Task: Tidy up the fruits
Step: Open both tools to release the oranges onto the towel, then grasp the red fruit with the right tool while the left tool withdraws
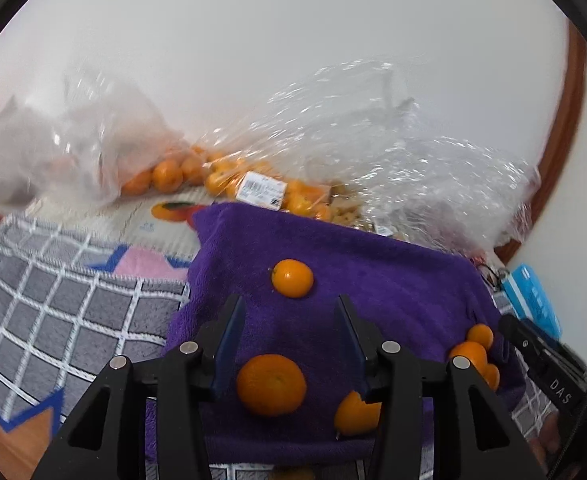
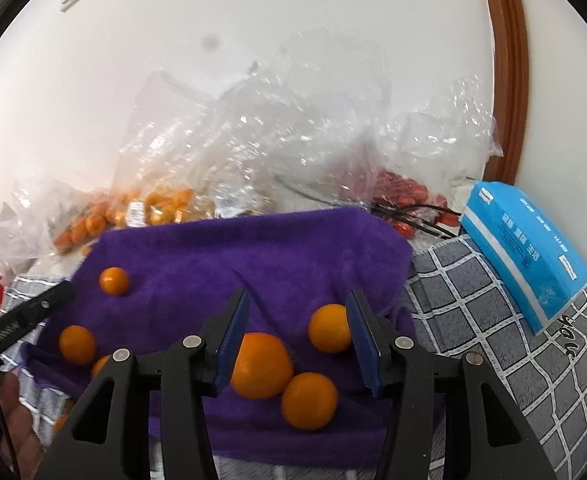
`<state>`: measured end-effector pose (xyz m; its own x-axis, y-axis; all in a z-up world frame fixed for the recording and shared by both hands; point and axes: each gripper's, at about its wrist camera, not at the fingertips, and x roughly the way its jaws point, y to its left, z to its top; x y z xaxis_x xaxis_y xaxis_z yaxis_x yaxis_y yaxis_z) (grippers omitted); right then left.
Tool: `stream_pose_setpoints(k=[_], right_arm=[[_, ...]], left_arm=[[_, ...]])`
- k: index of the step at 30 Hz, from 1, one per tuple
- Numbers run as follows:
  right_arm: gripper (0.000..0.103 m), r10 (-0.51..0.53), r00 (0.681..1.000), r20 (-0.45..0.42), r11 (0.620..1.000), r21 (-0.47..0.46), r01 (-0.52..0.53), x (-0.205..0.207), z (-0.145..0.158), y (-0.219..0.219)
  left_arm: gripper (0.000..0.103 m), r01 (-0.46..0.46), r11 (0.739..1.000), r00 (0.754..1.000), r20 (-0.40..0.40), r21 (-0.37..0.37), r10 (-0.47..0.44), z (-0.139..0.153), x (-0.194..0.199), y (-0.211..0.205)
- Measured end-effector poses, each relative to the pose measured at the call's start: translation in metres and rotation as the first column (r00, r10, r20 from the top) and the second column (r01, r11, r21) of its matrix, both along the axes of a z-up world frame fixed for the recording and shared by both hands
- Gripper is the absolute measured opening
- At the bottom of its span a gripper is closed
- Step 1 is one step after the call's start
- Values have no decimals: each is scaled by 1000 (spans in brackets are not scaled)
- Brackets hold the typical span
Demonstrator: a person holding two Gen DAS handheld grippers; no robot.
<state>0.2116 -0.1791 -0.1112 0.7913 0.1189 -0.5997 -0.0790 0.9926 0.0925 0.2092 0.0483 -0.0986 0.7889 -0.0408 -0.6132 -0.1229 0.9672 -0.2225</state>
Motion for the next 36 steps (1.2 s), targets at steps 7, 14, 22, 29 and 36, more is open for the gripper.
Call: stream_pose_setpoints(k=[7, 14, 22, 29, 36], right_arm=[[52, -11, 1000, -2, 1000, 20, 11, -35, 16, 1], [52, 3, 997, -73, 1000, 18, -2, -66, 7, 12], [52, 86, 985, -153, 996, 13, -85, -96, -20, 41], [47, 140, 974, -176, 990, 32, -136, -111, -35, 62], [44, 163, 962, -219, 987, 33, -159, -113, -46, 74]], left_arm=[[47, 21, 1000, 1000, -14, 18, -21, 13, -30, -7], [47, 38, 999, 998, -57, 38, -36, 0, -73, 4], [49, 23, 1000, 991, -130, 15, -21, -25, -102, 41], [49, 10, 1000, 985, -175, -29, -15, -48, -106, 52], [50, -1, 999, 986, -165, -52, -7, -49, -110, 53]])
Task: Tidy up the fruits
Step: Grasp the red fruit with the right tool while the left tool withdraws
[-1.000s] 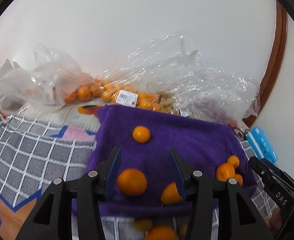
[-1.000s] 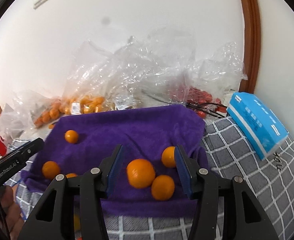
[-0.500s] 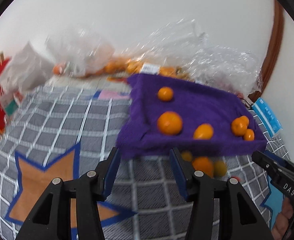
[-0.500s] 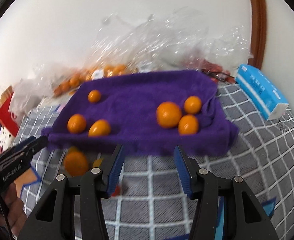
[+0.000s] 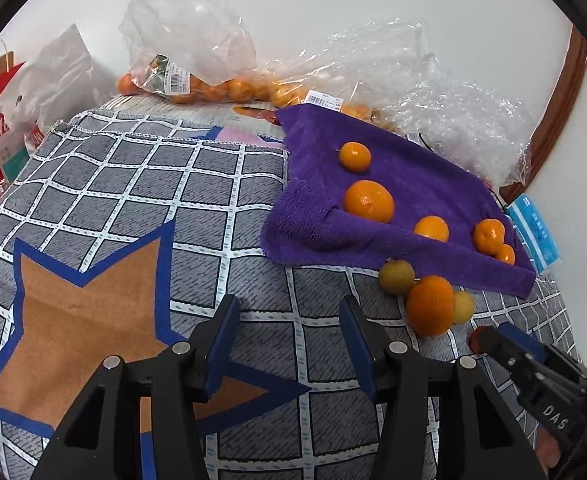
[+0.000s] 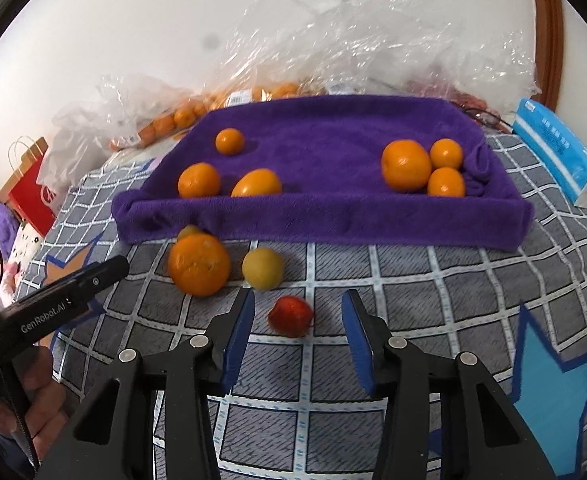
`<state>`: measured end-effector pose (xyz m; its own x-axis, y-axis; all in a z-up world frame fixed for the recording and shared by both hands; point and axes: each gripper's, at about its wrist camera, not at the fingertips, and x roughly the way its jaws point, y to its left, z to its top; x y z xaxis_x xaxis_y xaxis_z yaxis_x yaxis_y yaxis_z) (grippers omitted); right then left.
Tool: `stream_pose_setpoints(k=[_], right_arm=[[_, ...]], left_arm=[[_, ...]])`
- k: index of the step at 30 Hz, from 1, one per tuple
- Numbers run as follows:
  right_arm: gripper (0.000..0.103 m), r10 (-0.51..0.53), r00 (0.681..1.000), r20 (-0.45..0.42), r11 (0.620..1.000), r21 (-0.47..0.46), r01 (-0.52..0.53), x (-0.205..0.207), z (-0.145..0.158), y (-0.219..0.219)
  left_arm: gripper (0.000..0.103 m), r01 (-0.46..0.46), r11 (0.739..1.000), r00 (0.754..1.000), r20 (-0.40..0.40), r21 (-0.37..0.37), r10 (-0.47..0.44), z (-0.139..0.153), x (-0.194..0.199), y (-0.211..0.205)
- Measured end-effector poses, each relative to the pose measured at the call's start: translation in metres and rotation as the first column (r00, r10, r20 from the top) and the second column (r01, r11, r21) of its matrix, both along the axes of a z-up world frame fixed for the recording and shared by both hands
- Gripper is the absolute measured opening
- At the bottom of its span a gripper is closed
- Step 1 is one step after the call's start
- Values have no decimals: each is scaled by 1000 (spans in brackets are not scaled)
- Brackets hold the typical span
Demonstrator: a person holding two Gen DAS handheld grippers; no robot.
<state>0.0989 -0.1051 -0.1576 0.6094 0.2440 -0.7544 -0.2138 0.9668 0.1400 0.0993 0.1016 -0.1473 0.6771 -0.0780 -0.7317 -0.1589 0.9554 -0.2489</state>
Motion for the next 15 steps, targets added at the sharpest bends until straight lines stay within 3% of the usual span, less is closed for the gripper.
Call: stream_pose_setpoints(k=[6, 10, 15], right_arm=[[41, -13, 999, -32, 1000, -25, 12, 5, -11, 7], [27, -10, 1000, -17, 999, -46, 9, 3, -11, 12], [27, -20, 1000, -6, 1000, -19, 20, -1, -7, 1]], left_arm=[[52, 7, 1000, 1000, 1, 1, -7, 0, 0, -2], [52, 14, 1000, 1000, 2, 2, -14, 0, 0, -3], [52, 34, 999, 999, 15, -5, -33, 1, -2, -3]])
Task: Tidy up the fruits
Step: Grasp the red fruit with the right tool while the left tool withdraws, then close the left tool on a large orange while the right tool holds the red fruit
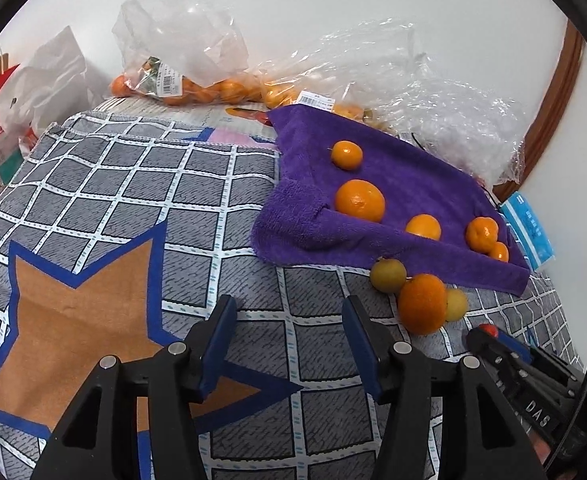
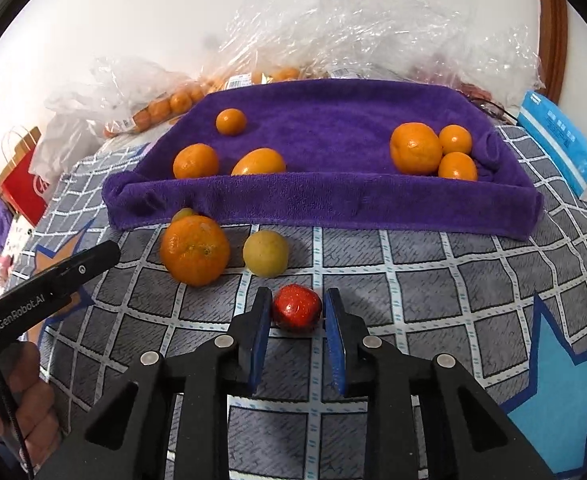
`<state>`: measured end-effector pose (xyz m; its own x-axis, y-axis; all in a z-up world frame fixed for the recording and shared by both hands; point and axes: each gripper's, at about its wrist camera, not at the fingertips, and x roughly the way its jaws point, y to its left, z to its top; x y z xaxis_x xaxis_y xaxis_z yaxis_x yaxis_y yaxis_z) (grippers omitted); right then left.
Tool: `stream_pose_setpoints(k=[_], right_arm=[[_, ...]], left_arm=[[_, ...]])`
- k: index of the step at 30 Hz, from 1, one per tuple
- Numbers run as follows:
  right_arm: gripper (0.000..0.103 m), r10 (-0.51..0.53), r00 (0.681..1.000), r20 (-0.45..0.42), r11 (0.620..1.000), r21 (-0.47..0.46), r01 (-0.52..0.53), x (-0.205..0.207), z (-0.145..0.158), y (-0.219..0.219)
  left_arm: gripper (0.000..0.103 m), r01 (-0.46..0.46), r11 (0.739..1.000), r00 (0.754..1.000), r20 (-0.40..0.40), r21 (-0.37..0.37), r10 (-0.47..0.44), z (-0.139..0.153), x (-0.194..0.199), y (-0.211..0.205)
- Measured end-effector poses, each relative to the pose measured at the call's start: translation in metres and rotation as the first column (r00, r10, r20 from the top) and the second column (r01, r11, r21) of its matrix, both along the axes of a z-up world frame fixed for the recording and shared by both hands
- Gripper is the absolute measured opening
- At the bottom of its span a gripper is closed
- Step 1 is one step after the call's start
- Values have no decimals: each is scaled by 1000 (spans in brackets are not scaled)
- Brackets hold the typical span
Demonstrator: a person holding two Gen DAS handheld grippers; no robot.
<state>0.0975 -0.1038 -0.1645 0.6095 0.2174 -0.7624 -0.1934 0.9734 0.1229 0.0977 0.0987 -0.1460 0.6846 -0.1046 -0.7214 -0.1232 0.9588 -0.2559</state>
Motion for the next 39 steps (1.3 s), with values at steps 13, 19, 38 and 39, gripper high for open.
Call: stream_pose_setpoints(k=[13, 19, 38, 39], right_arm=[[27, -89, 995, 42, 996, 5, 89, -10, 10, -58], [27, -103, 993, 50, 994, 47, 101, -15, 14, -75], [27, -67, 996, 61, 996, 69, 63, -2, 4, -70], [27, -65, 996, 62, 995, 74, 60, -3, 4, -70]], left_arm=[[53, 212, 977, 977, 12, 8, -212, 22, -1, -61], [52, 197, 980, 979, -48, 13, -196, 5, 19, -78], [38, 156, 988, 988, -6, 16, -156, -1, 22, -81], [38, 157, 988, 988, 4, 7, -157, -1, 21, -80]])
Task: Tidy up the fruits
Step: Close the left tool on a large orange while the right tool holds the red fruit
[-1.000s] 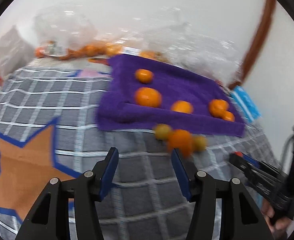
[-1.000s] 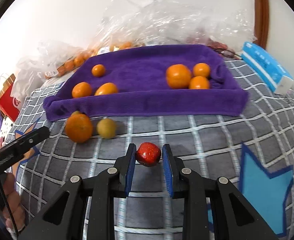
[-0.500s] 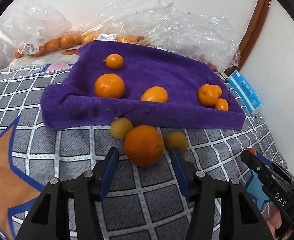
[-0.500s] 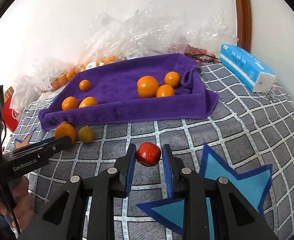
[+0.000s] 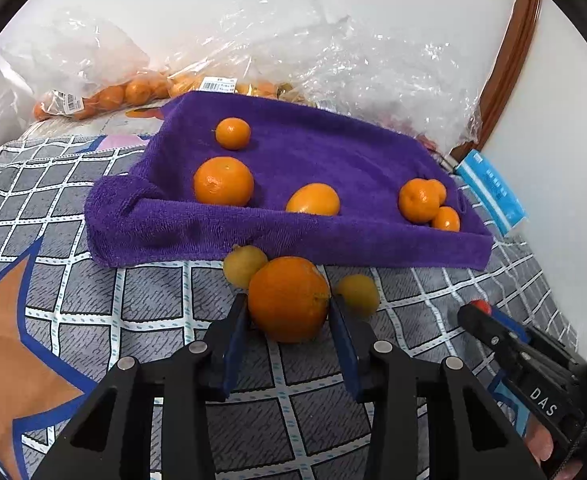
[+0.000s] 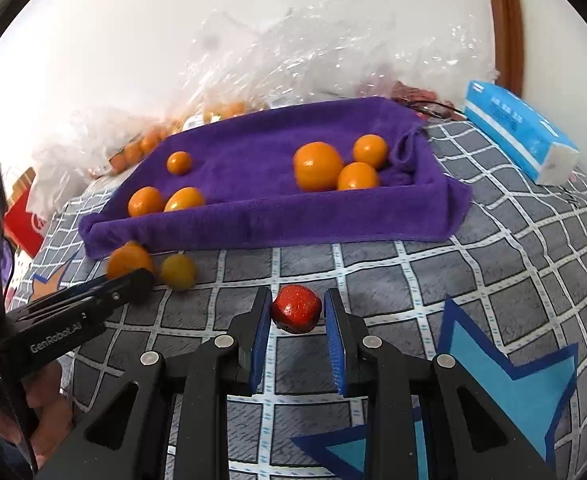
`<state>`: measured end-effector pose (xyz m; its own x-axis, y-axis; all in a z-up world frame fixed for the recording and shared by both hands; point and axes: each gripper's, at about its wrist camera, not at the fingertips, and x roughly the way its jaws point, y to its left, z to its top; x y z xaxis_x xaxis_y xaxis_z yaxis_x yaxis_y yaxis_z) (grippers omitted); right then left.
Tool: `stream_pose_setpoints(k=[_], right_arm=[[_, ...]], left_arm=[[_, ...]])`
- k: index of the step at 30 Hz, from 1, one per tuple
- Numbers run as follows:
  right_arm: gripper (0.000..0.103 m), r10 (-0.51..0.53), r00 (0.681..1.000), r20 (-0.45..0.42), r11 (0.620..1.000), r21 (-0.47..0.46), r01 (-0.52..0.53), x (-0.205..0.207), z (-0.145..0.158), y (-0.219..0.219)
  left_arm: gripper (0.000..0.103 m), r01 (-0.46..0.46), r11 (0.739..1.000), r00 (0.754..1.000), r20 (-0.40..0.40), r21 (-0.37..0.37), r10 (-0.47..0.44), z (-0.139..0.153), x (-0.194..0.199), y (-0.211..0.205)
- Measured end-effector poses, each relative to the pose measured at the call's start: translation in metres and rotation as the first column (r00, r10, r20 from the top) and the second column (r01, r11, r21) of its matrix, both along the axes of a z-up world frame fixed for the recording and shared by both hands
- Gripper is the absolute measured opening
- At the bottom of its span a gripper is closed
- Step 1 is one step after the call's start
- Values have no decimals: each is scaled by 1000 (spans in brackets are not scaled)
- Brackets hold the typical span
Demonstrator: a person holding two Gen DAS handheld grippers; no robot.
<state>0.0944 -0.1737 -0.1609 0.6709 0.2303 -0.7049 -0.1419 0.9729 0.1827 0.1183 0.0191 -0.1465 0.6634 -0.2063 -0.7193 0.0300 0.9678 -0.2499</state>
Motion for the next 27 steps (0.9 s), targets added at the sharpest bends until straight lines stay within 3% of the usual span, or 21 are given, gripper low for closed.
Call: stream_pose_setpoints(k=[27], right_arm=[[27, -53, 999, -6, 999, 4, 53, -1, -2, -8]], left_arm=[[38, -30, 999, 995, 95, -15, 31, 11, -14, 4]])
